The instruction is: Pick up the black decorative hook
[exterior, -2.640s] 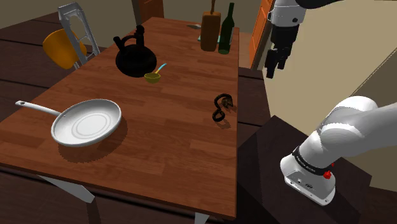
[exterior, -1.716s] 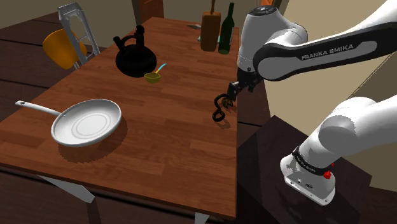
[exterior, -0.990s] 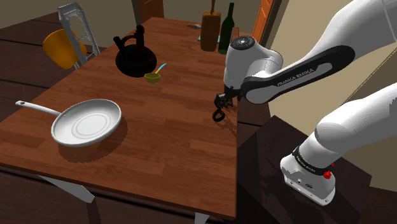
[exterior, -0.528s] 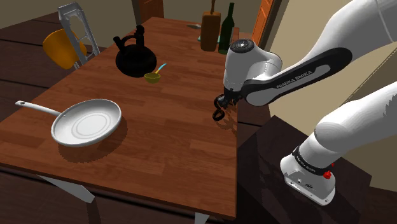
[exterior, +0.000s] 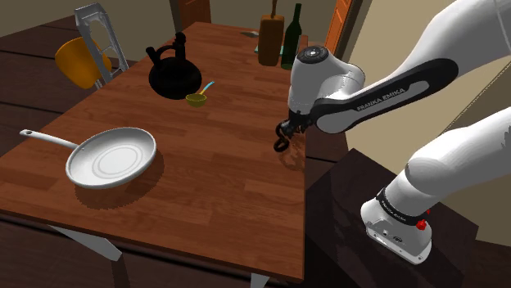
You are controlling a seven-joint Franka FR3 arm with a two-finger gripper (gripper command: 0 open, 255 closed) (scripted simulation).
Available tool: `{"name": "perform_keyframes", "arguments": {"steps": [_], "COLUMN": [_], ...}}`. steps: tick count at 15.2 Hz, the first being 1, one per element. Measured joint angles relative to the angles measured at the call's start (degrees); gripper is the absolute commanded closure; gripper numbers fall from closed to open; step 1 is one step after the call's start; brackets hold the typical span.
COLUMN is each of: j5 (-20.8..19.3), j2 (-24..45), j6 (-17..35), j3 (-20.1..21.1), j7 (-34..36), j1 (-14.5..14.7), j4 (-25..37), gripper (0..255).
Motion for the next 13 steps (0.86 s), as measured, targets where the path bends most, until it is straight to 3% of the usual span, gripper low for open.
{"name": "perform_keyframes", "arguments": {"steps": [13], "j5": [4.2], "j2": [-7.4], "j6": [-11.2], "j3": [-3.4], "j7": [-5.5], "j1": [2.9], "j4": [4.5], "gripper": [255]}}
